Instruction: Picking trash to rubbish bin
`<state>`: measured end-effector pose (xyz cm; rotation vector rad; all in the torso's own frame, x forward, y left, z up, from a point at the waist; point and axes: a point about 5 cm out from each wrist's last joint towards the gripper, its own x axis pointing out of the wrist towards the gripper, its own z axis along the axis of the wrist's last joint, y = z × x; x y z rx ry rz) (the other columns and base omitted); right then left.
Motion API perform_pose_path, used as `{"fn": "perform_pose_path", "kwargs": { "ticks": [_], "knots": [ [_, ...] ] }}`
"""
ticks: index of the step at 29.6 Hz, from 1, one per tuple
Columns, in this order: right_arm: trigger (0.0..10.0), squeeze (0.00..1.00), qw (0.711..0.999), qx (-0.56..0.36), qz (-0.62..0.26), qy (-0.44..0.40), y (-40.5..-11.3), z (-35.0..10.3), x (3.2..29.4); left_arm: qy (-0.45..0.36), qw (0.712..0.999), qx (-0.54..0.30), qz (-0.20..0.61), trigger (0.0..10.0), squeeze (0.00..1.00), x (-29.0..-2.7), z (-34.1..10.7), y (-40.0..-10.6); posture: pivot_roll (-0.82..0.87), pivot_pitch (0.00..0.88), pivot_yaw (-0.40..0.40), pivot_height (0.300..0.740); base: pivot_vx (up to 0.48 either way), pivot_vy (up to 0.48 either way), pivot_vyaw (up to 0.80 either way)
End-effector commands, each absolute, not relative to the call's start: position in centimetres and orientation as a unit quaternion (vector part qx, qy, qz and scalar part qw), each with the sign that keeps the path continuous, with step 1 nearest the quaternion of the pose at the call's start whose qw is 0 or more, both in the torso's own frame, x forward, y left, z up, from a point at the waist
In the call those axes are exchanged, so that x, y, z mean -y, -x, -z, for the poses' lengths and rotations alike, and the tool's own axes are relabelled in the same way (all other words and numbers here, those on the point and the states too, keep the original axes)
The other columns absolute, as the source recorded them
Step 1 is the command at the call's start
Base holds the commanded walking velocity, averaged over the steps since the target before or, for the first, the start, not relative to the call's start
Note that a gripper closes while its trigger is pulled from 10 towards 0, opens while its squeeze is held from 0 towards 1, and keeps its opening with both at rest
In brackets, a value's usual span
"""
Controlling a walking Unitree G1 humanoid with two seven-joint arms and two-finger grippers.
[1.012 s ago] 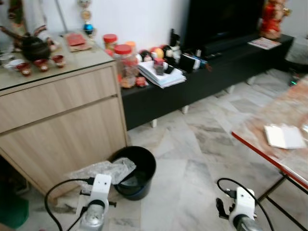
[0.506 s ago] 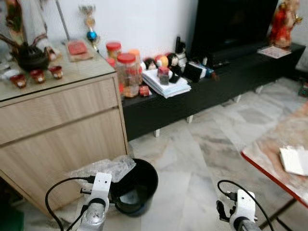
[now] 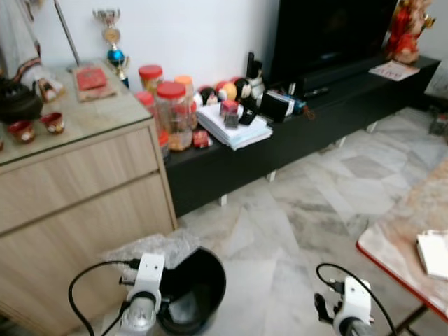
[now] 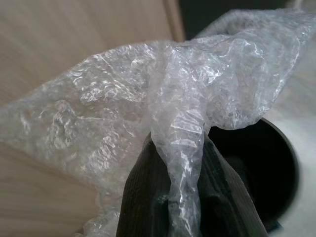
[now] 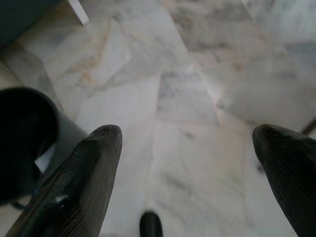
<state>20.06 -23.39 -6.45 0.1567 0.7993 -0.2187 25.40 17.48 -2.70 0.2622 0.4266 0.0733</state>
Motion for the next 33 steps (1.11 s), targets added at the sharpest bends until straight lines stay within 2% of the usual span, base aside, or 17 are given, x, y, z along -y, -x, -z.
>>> {"fn": "perform_pose_path", "kwargs": {
  "ticks": [1, 14, 18, 26, 33],
  "knots": [
    [10.0, 0.00, 0.914, -0.386, 0.093, -0.085, -20.6, 6.4, 22.4, -0.134, 0.966, -0.214, -0.046, 10.0, 0.00, -18.3, 2.8, -25.2, 0.04, 0.000, -0.022, 0.740, 0.398, 0.000, 0.00],
    [10.0, 0.00, 0.914, -0.388, 0.087, -0.083, -20.5, 6.5, 22.3, -0.131, 0.968, -0.210, -0.039, 10.0, 0.00, -18.1, 2.6, -25.4, 0.04, 0.000, -0.020, 0.740, 0.399, 0.000, 0.00],
    [10.0, 0.00, 0.922, -0.372, 0.066, -0.083, -21.5, 5.8, 22.3, -0.129, 0.969, -0.207, -0.024, 10.0, 0.00, -17.8, 2.6, -25.5, 0.04, 0.000, -0.019, 0.740, 0.000, 0.000, 0.00],
    [10.0, 0.00, 0.937, -0.335, -0.034, -0.097, -24.6, 3.6, 21.8, -0.106, 0.971, -0.212, 0.008, 10.0, 0.00, -17.0, 2.4, -25.9, 0.04, 0.000, -0.022, 0.740, 0.000, 0.000, 0.00],
    [10.0, 0.00, 0.943, -0.278, -0.158, -0.097, -28.0, 0.7, 19.8, -0.080, 0.977, -0.196, 0.020, 10.0, 0.00, -16.7, 1.4, -27.3, 0.03, 0.000, -0.027, 0.740, 0.000, 0.000, 0.00]
  ]
}}
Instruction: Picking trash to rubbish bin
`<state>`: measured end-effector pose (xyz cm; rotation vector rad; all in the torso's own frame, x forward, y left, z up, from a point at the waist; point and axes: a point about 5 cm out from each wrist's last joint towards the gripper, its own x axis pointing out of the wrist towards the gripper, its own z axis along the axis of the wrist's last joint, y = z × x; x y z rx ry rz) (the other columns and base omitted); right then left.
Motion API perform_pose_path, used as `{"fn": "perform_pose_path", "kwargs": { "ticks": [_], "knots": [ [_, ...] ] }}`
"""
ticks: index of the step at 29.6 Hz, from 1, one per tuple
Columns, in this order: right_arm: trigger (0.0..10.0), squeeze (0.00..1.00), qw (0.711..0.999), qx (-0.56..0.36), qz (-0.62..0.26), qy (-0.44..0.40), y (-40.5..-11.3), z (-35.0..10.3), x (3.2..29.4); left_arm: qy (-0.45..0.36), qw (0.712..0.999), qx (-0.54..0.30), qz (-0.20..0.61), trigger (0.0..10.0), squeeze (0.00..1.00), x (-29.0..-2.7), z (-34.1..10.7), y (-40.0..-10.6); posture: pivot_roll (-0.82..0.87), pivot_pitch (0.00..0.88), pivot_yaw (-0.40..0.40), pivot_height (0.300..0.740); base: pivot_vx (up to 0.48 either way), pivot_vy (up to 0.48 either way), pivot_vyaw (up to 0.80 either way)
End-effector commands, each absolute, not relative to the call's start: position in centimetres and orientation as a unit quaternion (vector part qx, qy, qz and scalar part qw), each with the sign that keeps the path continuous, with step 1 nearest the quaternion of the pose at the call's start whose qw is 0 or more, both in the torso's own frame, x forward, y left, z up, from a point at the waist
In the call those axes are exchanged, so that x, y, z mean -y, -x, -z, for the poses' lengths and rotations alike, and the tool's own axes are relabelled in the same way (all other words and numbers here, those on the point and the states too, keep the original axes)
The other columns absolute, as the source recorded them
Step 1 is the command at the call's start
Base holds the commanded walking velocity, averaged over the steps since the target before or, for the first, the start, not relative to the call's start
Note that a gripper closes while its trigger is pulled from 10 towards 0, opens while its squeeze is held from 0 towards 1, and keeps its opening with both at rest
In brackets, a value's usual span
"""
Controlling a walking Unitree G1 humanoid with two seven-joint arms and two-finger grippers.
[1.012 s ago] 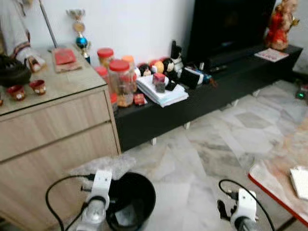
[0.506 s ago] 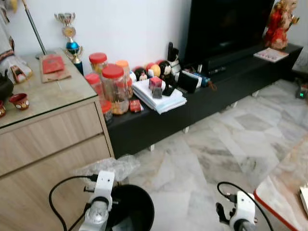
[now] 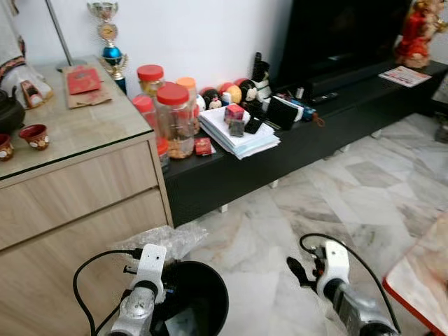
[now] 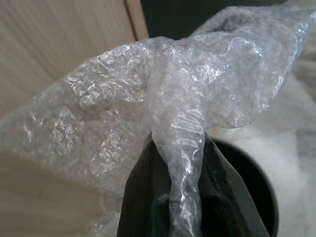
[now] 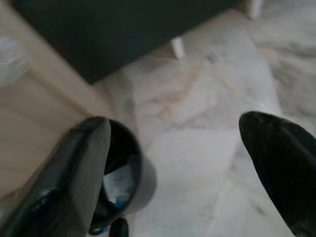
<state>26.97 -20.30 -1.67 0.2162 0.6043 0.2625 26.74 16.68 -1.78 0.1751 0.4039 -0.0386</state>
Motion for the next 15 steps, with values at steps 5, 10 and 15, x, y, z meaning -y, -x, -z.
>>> {"fn": "perform_pose_path", "kwargs": {
  "ticks": [5, 10, 15],
  "knots": [
    [10.0, 0.00, 0.928, -0.260, -0.253, -0.081, -29.5, -0.8, 17.4, -0.059, 0.980, -0.190, 0.029, 10.0, 0.00, -16.6, 0.7, -28.1, 0.03, 0.000, -0.033, 0.740, 0.000, 0.000, 0.00],
    [10.0, 0.00, 0.922, -0.235, -0.299, -0.074, -30.3, -1.9, 16.3, -0.043, 0.982, -0.181, 0.036, 10.0, 0.00, -16.2, 0.1, -28.9, 0.02, 0.000, -0.044, 0.740, 0.000, 0.000, 0.00],
    [10.0, 0.00, 0.921, -0.222, -0.314, -0.068, -30.6, -2.5, 16.2, -0.030, 0.984, -0.171, 0.041, 10.0, 0.00, -15.9, -0.4, -29.3, 0.01, 0.005, -0.051, 0.740, 0.000, 0.000, 0.00]
  ]
}}
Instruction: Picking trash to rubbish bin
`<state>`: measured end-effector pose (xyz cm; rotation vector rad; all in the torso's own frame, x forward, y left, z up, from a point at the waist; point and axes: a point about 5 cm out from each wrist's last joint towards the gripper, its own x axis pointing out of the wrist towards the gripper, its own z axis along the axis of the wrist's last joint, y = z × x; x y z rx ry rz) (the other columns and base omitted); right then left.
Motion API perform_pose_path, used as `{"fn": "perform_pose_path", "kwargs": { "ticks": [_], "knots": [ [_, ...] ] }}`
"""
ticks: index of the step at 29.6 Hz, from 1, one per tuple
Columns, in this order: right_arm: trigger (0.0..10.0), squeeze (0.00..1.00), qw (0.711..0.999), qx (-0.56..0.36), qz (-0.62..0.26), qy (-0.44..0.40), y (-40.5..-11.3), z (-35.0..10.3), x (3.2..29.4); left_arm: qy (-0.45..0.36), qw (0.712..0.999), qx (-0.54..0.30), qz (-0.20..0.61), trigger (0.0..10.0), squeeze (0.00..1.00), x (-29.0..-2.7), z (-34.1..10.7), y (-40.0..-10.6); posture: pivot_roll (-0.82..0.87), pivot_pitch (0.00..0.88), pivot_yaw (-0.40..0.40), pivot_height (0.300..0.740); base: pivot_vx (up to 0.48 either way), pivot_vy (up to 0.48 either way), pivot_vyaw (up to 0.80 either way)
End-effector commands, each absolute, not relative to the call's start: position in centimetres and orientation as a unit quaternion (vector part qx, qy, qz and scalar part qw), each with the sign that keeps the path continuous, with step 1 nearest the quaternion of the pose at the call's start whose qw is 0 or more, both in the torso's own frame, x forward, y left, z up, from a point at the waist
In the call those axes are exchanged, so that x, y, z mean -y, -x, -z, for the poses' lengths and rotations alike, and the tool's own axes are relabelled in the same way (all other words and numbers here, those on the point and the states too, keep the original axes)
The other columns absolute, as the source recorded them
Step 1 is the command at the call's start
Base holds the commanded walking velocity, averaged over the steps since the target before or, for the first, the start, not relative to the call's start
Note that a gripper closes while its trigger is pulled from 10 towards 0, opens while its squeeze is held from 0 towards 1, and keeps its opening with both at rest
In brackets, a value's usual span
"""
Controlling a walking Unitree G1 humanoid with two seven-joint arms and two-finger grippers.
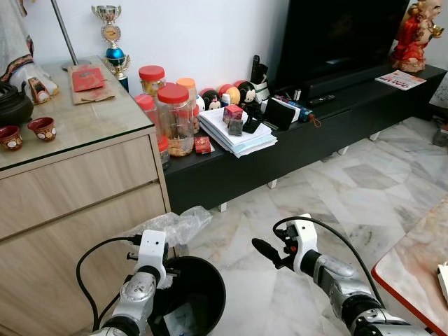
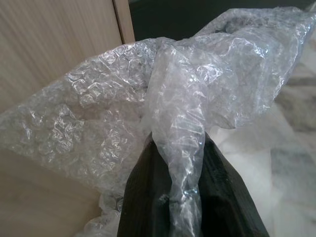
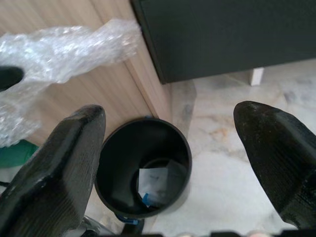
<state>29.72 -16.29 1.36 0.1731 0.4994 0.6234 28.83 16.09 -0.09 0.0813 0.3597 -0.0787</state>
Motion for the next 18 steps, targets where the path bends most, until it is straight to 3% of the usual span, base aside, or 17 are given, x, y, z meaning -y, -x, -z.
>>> {"fn": "perform_pose_path", "kwargs": {
  "ticks": [1, 7, 8, 18],
  "knots": [
    [10.0, 0.00, 0.921, -0.221, -0.314, -0.069, -30.6, -2.5, 16.2, -0.028, 0.984, -0.171, 0.041, 10.0, 0.00, -15.8, -0.4, -29.4, 0.01, 0.006, -0.053, 0.740, 0.000, 0.000, 0.00],
    [10.0, 0.00, 0.919, -0.219, -0.320, -0.071, -30.7, -2.7, 16.3, -0.017, 0.984, -0.170, 0.041, 10.0, 0.00, -15.7, -0.5, -29.5, 0.00, 0.010, -0.055, 0.740, 0.000, 0.000, 0.00],
    [10.0, 0.00, 0.920, -0.218, -0.319, -0.070, -30.7, -2.7, 16.5, -0.009, 0.985, -0.170, 0.041, 10.0, 1.00, -15.5, -0.6, -29.6, 0.00, 0.014, -0.063, 0.740, 0.000, 0.000, 0.00],
    [10.0, 0.00, 0.923, -0.215, -0.312, -0.068, -30.8, -2.9, 17.0, 0.021, 0.983, -0.172, 0.058, 10.0, 1.00, -14.7, -0.6, -29.7, -0.01, 0.016, -0.068, 0.740, 0.000, 0.000, 0.00]
  ]
}}
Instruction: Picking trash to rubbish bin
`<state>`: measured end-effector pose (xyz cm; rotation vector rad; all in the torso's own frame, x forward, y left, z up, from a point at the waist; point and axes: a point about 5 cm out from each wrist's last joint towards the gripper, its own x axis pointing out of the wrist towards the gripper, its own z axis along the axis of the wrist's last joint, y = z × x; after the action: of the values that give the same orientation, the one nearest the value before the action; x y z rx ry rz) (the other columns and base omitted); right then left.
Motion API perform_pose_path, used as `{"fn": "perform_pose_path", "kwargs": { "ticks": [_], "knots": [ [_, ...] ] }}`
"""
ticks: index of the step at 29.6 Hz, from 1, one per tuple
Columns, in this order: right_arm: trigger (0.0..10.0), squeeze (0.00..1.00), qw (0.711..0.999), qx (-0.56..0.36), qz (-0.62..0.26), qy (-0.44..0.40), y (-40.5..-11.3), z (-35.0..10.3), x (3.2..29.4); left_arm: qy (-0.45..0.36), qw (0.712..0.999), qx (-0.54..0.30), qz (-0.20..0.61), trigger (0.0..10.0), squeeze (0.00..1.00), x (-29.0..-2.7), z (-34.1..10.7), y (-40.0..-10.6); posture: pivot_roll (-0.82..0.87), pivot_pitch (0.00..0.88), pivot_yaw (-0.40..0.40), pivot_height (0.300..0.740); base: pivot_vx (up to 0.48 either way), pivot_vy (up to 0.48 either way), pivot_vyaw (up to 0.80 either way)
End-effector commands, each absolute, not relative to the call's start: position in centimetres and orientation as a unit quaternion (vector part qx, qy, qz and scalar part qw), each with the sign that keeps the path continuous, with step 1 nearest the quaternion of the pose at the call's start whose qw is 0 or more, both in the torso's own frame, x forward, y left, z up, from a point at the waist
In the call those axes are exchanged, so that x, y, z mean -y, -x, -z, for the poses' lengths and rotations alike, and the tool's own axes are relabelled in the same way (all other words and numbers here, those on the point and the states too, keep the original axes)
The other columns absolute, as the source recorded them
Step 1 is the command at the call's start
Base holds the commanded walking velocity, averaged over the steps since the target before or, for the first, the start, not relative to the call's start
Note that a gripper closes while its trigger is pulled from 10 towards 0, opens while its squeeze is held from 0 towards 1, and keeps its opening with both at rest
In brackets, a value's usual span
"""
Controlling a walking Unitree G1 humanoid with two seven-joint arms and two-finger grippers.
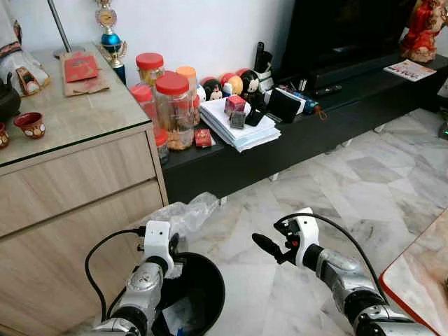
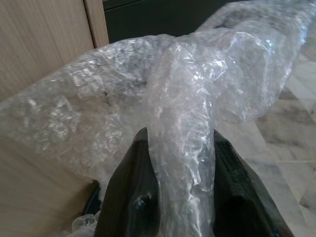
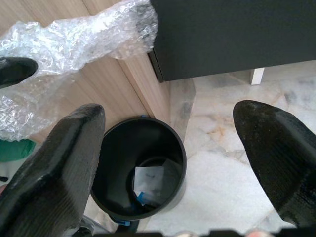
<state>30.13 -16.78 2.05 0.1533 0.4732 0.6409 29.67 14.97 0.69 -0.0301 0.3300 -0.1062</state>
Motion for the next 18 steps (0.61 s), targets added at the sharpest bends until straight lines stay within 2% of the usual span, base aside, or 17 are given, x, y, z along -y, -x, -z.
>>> {"fn": "perform_pose_path", "kwargs": {
  "ticks": [1, 18],
  "knots": [
    [10.0, 0.00, 0.923, -0.215, -0.312, -0.068, -30.77, -2.86, 17.02, 0.022, 0.983, -0.172, 0.058, 10.0, 1.00, -14.71, -0.61, -29.73, -0.01, 0.016, -0.068, 0.740, 0.000, 0.000, 0.00],
    [10.0, 0.00, 0.924, -0.215, -0.308, -0.069, -30.84, -2.88, 17.01, 0.048, 0.981, -0.179, 0.064, 10.0, 1.00, -14.60, -0.29, -29.43, -0.01, 0.022, -0.071, 0.740, 0.000, 0.000, 0.00]
  ]
}}
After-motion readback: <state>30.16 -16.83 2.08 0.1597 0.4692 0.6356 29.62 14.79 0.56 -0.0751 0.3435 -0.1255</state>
